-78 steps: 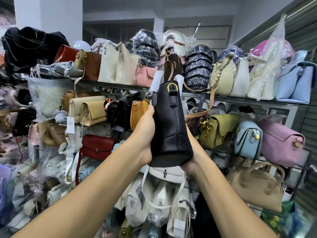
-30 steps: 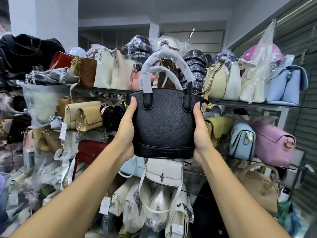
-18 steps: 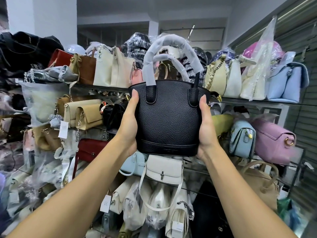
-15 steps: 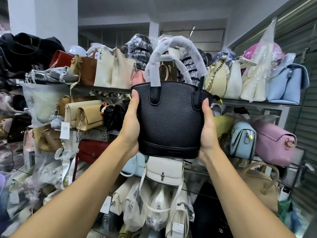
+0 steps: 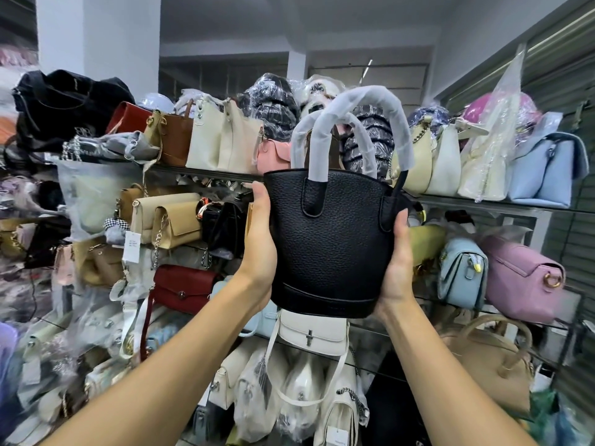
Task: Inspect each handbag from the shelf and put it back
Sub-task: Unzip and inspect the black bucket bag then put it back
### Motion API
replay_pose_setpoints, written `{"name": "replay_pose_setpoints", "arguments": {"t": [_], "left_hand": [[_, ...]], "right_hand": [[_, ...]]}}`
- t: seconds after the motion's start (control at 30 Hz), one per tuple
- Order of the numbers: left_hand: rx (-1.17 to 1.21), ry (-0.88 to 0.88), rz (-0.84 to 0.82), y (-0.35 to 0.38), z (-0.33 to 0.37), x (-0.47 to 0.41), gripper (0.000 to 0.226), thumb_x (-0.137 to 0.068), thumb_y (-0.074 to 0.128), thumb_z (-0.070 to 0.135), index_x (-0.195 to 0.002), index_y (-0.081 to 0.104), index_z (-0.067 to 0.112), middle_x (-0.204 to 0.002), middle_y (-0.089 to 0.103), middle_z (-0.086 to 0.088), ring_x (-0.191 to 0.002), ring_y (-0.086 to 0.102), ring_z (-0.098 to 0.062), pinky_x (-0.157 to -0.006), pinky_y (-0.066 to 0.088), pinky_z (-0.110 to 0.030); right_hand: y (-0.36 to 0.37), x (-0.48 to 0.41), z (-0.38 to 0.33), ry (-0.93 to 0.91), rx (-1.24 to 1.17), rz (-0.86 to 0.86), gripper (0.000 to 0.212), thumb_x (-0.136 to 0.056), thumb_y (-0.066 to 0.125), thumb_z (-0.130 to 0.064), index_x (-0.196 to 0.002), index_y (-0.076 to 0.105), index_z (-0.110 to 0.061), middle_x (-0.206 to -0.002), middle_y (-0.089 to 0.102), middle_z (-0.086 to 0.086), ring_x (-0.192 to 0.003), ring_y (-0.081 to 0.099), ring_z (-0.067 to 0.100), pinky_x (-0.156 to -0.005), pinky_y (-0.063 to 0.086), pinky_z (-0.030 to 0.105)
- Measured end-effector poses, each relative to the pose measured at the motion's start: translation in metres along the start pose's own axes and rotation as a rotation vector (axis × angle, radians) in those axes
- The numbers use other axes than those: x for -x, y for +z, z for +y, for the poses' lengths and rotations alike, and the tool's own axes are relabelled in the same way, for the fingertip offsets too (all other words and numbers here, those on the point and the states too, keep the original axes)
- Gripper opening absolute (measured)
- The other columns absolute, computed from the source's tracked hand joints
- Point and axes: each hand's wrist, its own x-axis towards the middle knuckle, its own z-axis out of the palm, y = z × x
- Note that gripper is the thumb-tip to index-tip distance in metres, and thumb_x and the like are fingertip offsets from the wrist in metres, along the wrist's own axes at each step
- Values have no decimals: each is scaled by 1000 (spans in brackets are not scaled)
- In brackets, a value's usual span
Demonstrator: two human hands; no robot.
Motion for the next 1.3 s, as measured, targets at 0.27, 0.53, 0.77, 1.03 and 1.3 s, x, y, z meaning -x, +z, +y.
{"name": "replay_pose_setpoints", "arguments": {"t": [0.27,0.53,0.77,1.03,1.3], "left_hand": [[-56,-245,27,-15,9,-1,59,-101,39,56,-126,70,13,-113,76,-8,-105,73,-25,-92,57,-36],[-152,-583,72,-35,7,-11,42,-93,46,53,-91,71,19,-86,72,-8,-76,66,-27,-68,54,-31],[-143,-710,102,-35,1,-6,43,-98,44,51,-107,70,19,-94,75,-10,-83,71,-32,-60,62,-49],[-166,-692,146,-26,0,0,49,-101,44,55,-121,66,16,-108,72,-16,-89,69,-34,-50,60,-48],[-349,-584,112,-20,-1,4,51,-97,50,60,-115,62,15,-77,75,-11,-65,74,-27,-57,60,-45]], "right_hand": [[16,5,-14,163,185,87,58,-101,44,-59,-76,85,-26,-97,80,5,-84,78,20,-68,64,35],[-5,-4,-11,417,266,166,40,-95,50,-55,-90,76,-24,-89,77,3,-75,72,23,-69,56,34],[-14,0,-3,515,210,156,31,-92,60,-38,-90,78,-12,-98,78,7,-80,75,26,-73,65,44],[-19,3,2,563,117,162,31,-70,71,-34,-83,81,-8,-101,78,9,-89,73,28,-84,59,49],[-35,11,15,587,41,239,34,-61,71,-35,-84,77,-10,-90,74,10,-83,68,29,-67,61,36]]}}
